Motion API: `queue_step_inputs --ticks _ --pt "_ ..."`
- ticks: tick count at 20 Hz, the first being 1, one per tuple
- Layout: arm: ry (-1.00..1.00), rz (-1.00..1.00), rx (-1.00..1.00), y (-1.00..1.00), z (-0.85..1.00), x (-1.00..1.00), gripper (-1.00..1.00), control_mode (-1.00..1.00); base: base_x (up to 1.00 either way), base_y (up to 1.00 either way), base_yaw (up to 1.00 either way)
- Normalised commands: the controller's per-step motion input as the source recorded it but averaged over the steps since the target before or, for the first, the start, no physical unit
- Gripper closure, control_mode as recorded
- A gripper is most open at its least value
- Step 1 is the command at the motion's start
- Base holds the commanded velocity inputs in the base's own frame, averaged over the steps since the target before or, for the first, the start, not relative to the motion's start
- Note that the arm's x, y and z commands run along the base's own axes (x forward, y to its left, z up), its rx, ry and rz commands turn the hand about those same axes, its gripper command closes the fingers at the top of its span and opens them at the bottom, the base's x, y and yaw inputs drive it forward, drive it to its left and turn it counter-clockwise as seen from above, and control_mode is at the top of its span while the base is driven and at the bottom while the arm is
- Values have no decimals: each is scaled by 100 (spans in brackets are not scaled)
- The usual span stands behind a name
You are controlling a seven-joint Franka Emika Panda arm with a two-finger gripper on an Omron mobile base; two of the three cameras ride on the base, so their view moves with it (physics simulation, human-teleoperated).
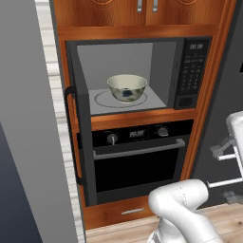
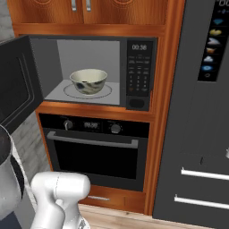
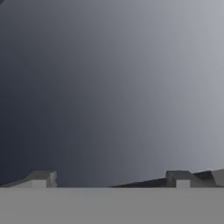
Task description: Pick the eggplant from the sink and place it in the bowl. Then pick the bowl and place it in the microwave. Then close the microwave door and press the start button.
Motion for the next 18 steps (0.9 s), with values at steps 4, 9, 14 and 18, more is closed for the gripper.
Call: queue_step_inputs --ticks 4,9,14,18 --pt "0 5 0 39 0 -62 -100 -100 0 0 0" --pt "3 0 -1 82 -19 3 -100 -100 0 0 0" --pt "0 -3 -3 74 -10 10 -100 -100 0 0 0" --pt "0 -14 -5 50 -5 48 -100 -100 0 0 0"
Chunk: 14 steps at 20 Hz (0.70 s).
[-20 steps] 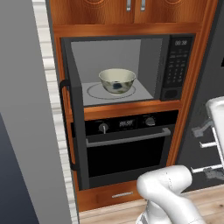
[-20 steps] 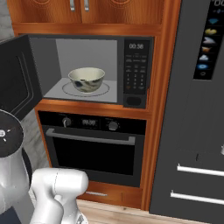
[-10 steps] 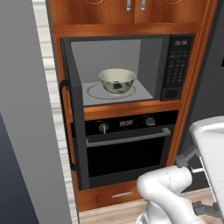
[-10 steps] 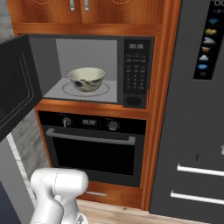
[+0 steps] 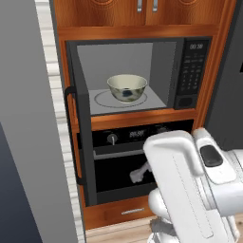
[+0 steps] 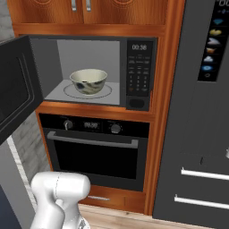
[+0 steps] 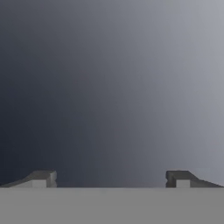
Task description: Pick the eggplant from the sink and place it in the bowl. Then pick the bowl and place it in the microwave. Then close the microwave door and press the start button.
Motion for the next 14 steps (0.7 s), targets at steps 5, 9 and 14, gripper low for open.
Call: queue_step_inputs --ticks 5,9,14 --pt "0 -23 -7 34 -25 95 -100 -100 0 0 0" --pt "-5 -14 -11 60 -19 20 -100 -100 0 0 0" --pt "-7 -8 -15 69 -17 11 -100 -100 0 0 0"
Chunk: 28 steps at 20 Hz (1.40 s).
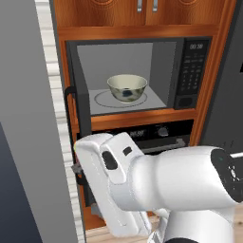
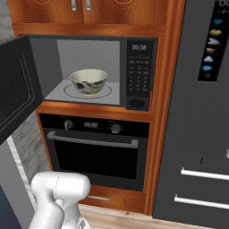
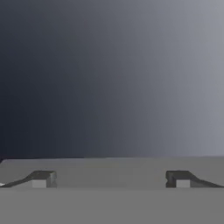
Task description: Pick the eggplant from the sink and place it in the bowl. Then pick the bowl and place it in the microwave. Then close the microwave door and press the start button.
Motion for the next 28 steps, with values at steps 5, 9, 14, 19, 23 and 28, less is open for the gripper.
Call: queue_step_inputs --ticks 5,9,14,19,23,28 --pt "0 -16 -11 33 -17 72 -100 -100 0 0 0" --pt "0 -12 -11 56 -24 44 -100 -100 0 0 0" --pt "0 -15 -8 24 -29 52 -100 -100 0 0 0" --pt "0 -16 -1 -4 -9 31 -100 -100 0 0 0" --pt "0 -13 0 -18 -6 2 -100 -100 0 0 0" --pt "-1 -9 0 -36 0 0 -100 -100 0 0 0"
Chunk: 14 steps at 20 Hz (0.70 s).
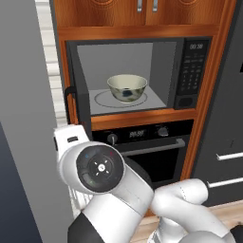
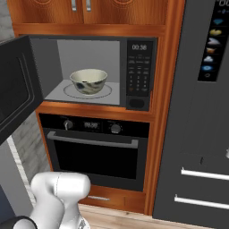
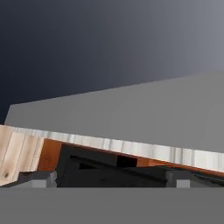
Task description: Pick the eggplant from the sink and place it in the bowl. Then pick the bowl and place it in the microwave. Then close the microwave door and press the start button.
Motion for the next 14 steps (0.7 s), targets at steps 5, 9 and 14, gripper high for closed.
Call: queue_step_inputs --ticks 5,9,14 --pt "0 -5 1 -50 0 3 -100 -100 0 0 0" --pt "0 -3 5 -52 0 0 -100 -100 0 0 0" --pt "0 -1 11 -62 0 0 -100 -100 0 0 0"
